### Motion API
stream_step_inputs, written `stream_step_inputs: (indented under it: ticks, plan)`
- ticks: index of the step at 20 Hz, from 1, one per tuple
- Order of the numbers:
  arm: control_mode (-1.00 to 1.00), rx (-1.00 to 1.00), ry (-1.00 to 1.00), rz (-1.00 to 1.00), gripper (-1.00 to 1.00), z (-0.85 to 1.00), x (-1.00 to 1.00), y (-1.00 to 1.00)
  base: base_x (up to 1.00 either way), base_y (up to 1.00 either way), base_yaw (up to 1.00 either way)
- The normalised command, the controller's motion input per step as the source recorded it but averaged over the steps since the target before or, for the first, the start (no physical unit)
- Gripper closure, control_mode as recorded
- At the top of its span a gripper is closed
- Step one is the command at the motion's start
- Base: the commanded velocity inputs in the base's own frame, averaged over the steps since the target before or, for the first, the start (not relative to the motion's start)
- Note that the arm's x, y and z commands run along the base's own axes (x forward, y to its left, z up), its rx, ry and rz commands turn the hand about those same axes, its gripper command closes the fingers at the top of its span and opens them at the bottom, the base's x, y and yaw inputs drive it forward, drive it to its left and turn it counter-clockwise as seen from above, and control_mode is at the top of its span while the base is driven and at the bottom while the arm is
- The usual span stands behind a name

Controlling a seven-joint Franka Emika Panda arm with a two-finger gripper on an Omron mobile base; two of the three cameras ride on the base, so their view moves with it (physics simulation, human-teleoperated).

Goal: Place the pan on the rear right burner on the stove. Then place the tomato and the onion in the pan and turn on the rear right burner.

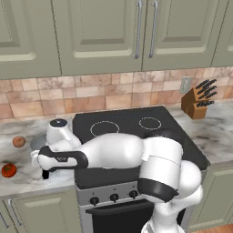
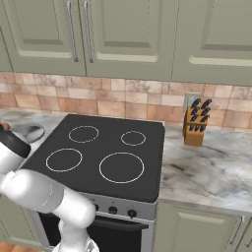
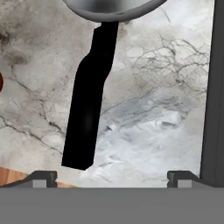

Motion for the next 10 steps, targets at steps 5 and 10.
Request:
stream_step_inputs:
  ticks: [5,10]
  plan:
    - [-1.00,0.00,0.00,0.00,-1.00,-0.11,0.22,0.14,0.00,0.00,0.00]
    - [-1.00,0.00,0.00,0.00,-1.00,-0.15,0.20,0.21,0.00,0.00,0.00]
